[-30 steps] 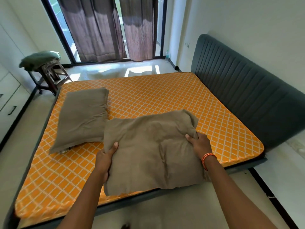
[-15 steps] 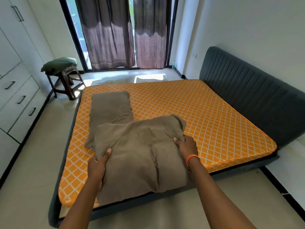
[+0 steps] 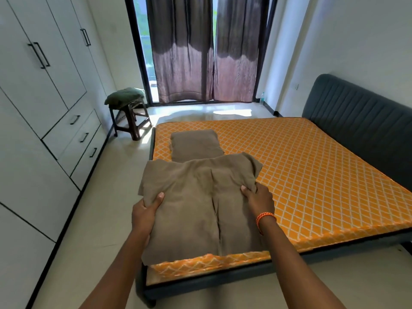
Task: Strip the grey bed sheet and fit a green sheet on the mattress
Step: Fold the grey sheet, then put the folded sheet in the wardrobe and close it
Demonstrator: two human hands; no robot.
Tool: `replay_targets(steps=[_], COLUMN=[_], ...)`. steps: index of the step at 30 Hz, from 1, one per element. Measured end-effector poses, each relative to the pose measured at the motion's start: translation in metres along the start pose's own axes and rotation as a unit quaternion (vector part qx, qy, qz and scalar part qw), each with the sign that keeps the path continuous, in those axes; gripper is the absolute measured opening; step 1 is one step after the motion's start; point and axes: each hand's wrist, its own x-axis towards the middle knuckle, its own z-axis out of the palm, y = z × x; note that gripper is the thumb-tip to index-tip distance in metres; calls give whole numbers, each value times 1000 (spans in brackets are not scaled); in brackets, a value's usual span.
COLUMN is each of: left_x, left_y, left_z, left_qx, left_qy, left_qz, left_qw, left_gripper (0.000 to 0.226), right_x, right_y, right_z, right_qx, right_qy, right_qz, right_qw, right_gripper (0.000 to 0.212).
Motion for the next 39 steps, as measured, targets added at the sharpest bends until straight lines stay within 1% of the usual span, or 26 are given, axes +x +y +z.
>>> replay_targets(steps=[2,4,7,10,11,14,16,19,22,23,25,26,28,30,31,34,37,39], left_x=[14,34,68,107,119,164,192,244,300,319,359,377,415,455,468,527,581,612], left_y=[3,4,8,13,15,23,31,34,36,35,37,37,36,36,38,45,57,65], left_z=[-13,-29,-46,-65,-70,-94,-111,-145,-179,-190,-216,-227,-254,-284,-294,-337,-366,-381], left_qx=[4,-1,-2,-11,-8,-1,2,5,21,24,15,8,18,30,30,16,16,3], left_qy=[3,3,0,-1,0,9,17,33,60,66,48,29,0,-1,5,-3,14,2], left_qz=[-1,-8,-20,-22,-24,-30,-22,-30,-6,3,-7,-13,-18,-25,-29,-27,-25,-16], left_qw=[1000,1000,1000,1000,1000,1000,1000,999,998,998,999,999,1000,999,999,1000,999,1000], left_gripper=[62,67,67,67,67,68,67,68,73,81,100,97,74,57,55,73,77,87], right_x=[2,7,21,42,48,65,76,89,97,101,112,114,119,124,126,139,143,148], right_y=[-15,-30,-51,-74,-82,-116,-137,-176,-208,-215,-229,-237,-259,-287,-298,-339,-377,-395], right_z=[19,41,75,115,126,169,196,246,295,314,355,372,414,459,477,541,584,608], right_qx=[-2,0,3,-6,-8,9,17,23,38,27,4,-3,-10,-7,-1,15,15,12], right_qy=[-3,-5,-1,2,2,-18,-14,-16,-19,-24,-36,-41,-39,-34,-38,-58,-57,-48], right_qz=[0,-2,-2,-11,-10,2,-2,6,5,1,4,10,13,19,20,17,10,7], right_qw=[1000,1000,1000,1000,1000,1000,1000,1000,999,999,999,999,999,999,999,998,998,999], right_gripper=[25,21,18,38,39,23,19,30,62,65,57,53,47,46,46,51,58,55])
